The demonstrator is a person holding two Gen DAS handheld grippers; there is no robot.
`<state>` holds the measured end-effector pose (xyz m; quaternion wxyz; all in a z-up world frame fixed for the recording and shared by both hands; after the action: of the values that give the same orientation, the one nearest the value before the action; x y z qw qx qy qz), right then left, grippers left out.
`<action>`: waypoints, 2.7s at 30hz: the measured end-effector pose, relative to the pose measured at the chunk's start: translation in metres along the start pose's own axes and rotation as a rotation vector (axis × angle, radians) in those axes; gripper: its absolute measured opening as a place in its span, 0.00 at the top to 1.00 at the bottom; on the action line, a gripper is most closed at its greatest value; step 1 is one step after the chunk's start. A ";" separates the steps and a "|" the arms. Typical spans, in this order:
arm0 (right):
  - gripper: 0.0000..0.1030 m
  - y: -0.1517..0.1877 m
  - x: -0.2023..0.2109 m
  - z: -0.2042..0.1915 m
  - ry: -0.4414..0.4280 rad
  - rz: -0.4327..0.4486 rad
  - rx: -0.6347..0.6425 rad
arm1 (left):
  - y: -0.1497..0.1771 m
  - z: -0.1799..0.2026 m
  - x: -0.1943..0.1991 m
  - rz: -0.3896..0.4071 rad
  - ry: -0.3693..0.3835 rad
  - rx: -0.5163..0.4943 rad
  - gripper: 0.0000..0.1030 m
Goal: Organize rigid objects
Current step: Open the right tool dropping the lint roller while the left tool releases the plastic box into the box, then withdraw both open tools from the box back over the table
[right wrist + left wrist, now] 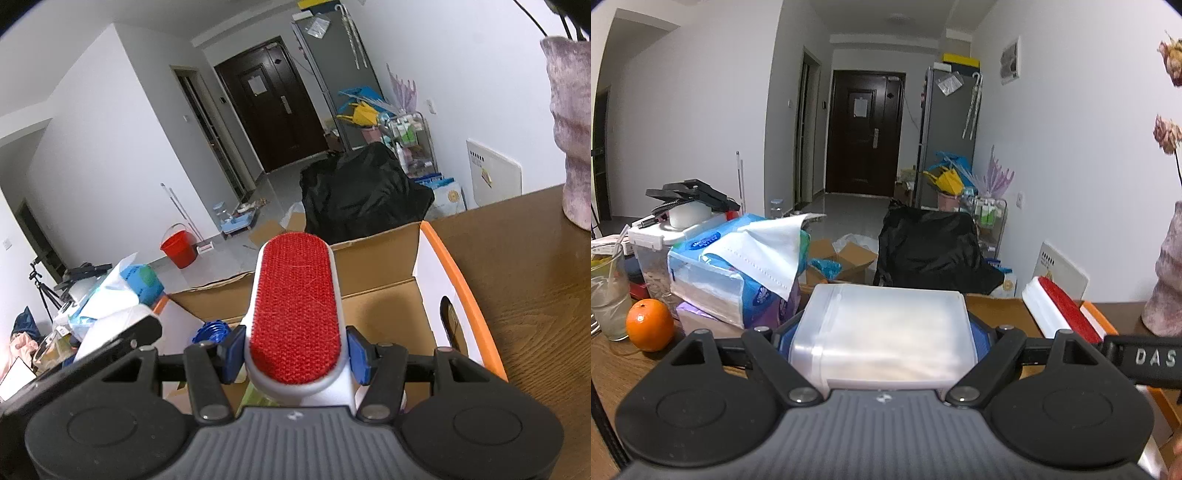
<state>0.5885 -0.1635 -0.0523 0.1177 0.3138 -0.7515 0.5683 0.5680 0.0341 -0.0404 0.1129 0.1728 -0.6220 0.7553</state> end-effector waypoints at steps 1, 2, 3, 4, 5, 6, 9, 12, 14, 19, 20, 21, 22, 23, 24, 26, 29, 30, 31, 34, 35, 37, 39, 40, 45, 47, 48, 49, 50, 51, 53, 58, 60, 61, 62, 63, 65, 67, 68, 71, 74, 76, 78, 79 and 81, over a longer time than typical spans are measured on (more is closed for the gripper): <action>0.47 -0.002 -0.003 0.002 -0.003 -0.009 -0.009 | 0.000 0.001 0.000 -0.003 -0.006 -0.007 0.17; 0.46 -0.003 -0.005 0.006 -0.015 -0.023 -0.032 | 0.000 0.002 0.000 -0.002 -0.010 -0.012 0.11; 0.45 -0.003 -0.005 0.011 -0.032 -0.035 -0.063 | 0.000 0.002 0.001 0.000 -0.014 -0.013 0.06; 0.42 -0.004 -0.004 0.015 -0.041 -0.034 -0.092 | 0.000 0.002 0.002 0.005 -0.014 -0.012 0.00; 0.36 -0.005 -0.002 0.019 -0.043 -0.026 -0.110 | 0.000 0.002 0.003 0.008 -0.016 -0.013 0.00; 0.23 -0.006 0.002 0.021 -0.043 -0.013 -0.114 | -0.001 0.002 0.003 0.004 -0.018 -0.015 0.00; 0.13 -0.009 0.014 0.022 -0.033 0.025 -0.098 | -0.002 0.001 0.005 -0.004 -0.028 -0.005 0.00; 0.13 -0.011 0.019 0.021 -0.038 0.032 -0.087 | -0.004 0.000 0.006 -0.009 -0.031 0.000 0.00; 0.12 -0.010 0.019 0.021 -0.030 0.029 -0.072 | -0.004 0.000 0.007 -0.012 -0.030 0.000 0.00; 0.03 -0.009 0.021 0.022 -0.013 0.026 -0.053 | -0.004 0.000 0.009 -0.015 -0.024 -0.004 0.00; 0.02 -0.009 0.022 0.023 -0.006 0.029 -0.049 | -0.004 0.001 0.009 -0.016 -0.023 -0.004 0.00; 0.00 -0.008 0.023 0.023 -0.001 0.032 -0.044 | -0.004 0.001 0.010 -0.018 -0.023 -0.006 0.00; 0.00 -0.008 0.025 0.022 0.004 0.036 -0.037 | -0.003 0.001 0.011 -0.021 -0.023 -0.013 0.00; 0.00 -0.007 0.027 0.021 0.007 0.039 -0.029 | -0.003 0.000 0.012 -0.022 -0.025 -0.021 0.00; 0.00 -0.007 0.028 0.020 0.010 0.042 -0.021 | -0.002 0.000 0.013 -0.020 -0.027 -0.025 0.00; 0.00 -0.006 0.032 0.017 0.017 0.052 -0.001 | -0.002 -0.002 0.016 -0.022 -0.033 -0.025 0.00; 0.00 -0.003 0.040 0.011 0.022 0.068 0.044 | -0.004 -0.006 0.023 -0.019 -0.028 -0.017 0.00; 0.00 -0.002 0.044 0.009 0.024 0.075 0.059 | -0.004 -0.007 0.026 -0.016 -0.027 -0.015 0.00; 0.00 -0.001 0.047 0.007 0.029 0.084 0.074 | -0.005 -0.008 0.029 -0.013 -0.026 -0.013 0.00; 0.00 0.003 0.059 0.004 0.041 0.104 0.106 | -0.006 -0.010 0.039 -0.009 -0.020 -0.012 0.00; 0.00 0.004 0.063 0.003 0.046 0.108 0.113 | -0.005 -0.011 0.042 -0.007 -0.019 -0.012 0.00; 0.00 0.007 0.071 0.002 0.053 0.116 0.129 | -0.005 -0.013 0.050 -0.002 -0.016 -0.014 0.00; 0.00 0.010 0.080 0.001 0.062 0.125 0.142 | -0.004 -0.014 0.057 -0.001 -0.016 -0.017 0.00; 0.00 0.012 0.084 0.000 0.067 0.130 0.150 | -0.004 -0.015 0.061 0.001 -0.015 -0.018 0.00; 0.00 0.021 0.107 -0.001 0.081 0.148 0.178 | 0.001 -0.017 0.082 0.003 -0.007 -0.035 0.00; 0.00 0.026 0.115 -0.002 0.089 0.153 0.192 | 0.003 -0.017 0.091 0.002 0.000 -0.043 0.00; 0.00 0.029 0.120 -0.003 0.093 0.155 0.200 | 0.005 -0.017 0.096 0.000 0.003 -0.048 0.00; 0.00 0.032 0.125 -0.004 0.097 0.156 0.206 | 0.007 -0.017 0.099 -0.002 0.004 -0.053 0.00; 0.00 0.034 0.128 -0.004 0.100 0.157 0.212 | 0.009 -0.017 0.104 -0.006 0.005 -0.060 0.00; 0.00 0.037 0.133 -0.005 0.104 0.158 0.219 | 0.010 -0.017 0.108 -0.008 0.007 -0.066 0.00; 0.00 0.043 0.141 -0.007 0.115 0.162 0.234 | 0.014 -0.016 0.119 -0.009 0.017 -0.078 0.00; 0.00 0.058 0.165 -0.009 0.126 0.164 0.250 | 0.023 -0.020 0.143 -0.024 0.022 -0.083 0.00; 0.00 0.064 0.174 -0.010 0.130 0.165 0.255 | 0.026 -0.021 0.153 -0.034 0.023 -0.084 0.00; 0.00 0.068 0.180 -0.011 0.132 0.165 0.258 | 0.028 -0.022 0.159 -0.038 0.023 -0.084 0.00; 0.00 0.070 0.184 -0.012 0.134 0.164 0.262 | 0.029 -0.022 0.164 -0.041 0.025 -0.083 0.00; 0.00 0.074 0.189 -0.014 0.139 0.164 0.265 | 0.031 -0.022 0.170 -0.048 0.027 -0.085 0.00; 0.00 0.081 0.200 -0.016 0.146 0.164 0.271 | 0.036 -0.022 0.181 -0.055 0.030 -0.089 0.00; 0.00 0.087 0.210 -0.017 0.151 0.162 0.278 | 0.041 -0.021 0.192 -0.061 0.035 -0.092 0.00; 0.00 0.092 0.216 -0.018 0.151 0.161 0.283 | 0.043 -0.021 0.198 -0.063 0.037 -0.093 0.00; 0.00 0.103 0.231 -0.020 0.162 0.157 0.303 | 0.050 -0.020 0.214 -0.068 0.042 -0.100 0.00; 0.00 0.114 0.246 -0.021 0.178 0.151 0.326 | 0.055 -0.018 0.229 -0.070 0.039 -0.110 0.00; 0.00 0.119 0.256 -0.021 0.182 0.153 0.330 | 0.060 -0.018 0.239 -0.072 0.039 -0.113 0.00; 0.00 0.125 0.267 -0.022 0.185 0.158 0.327 | 0.064 -0.018 0.249 -0.072 0.037 -0.119 0.00; 0.00 0.128 0.272 -0.022 0.186 0.157 0.327 | 0.066 -0.018 0.254 -0.073 0.037 -0.123 0.00; 0.00 0.134 0.281 -0.024 0.193 0.154 0.332 | 0.071 -0.018 0.265 -0.074 0.038 -0.127 0.00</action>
<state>0.2847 -0.2156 0.0008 0.0921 0.2145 -0.6545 0.7191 0.2965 0.0256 -0.0008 0.1634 0.1737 -0.6596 0.7128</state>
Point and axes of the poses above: each gripper's, at about its wrist camera, not at the fingertips, and x roughly against the way its jaws point, z to its right, y to its underside, the point moved 1 cm from there along -x, roughly the way its jaws point, and after that the axes turned 6 degrees about x, right-handed, at the moved point
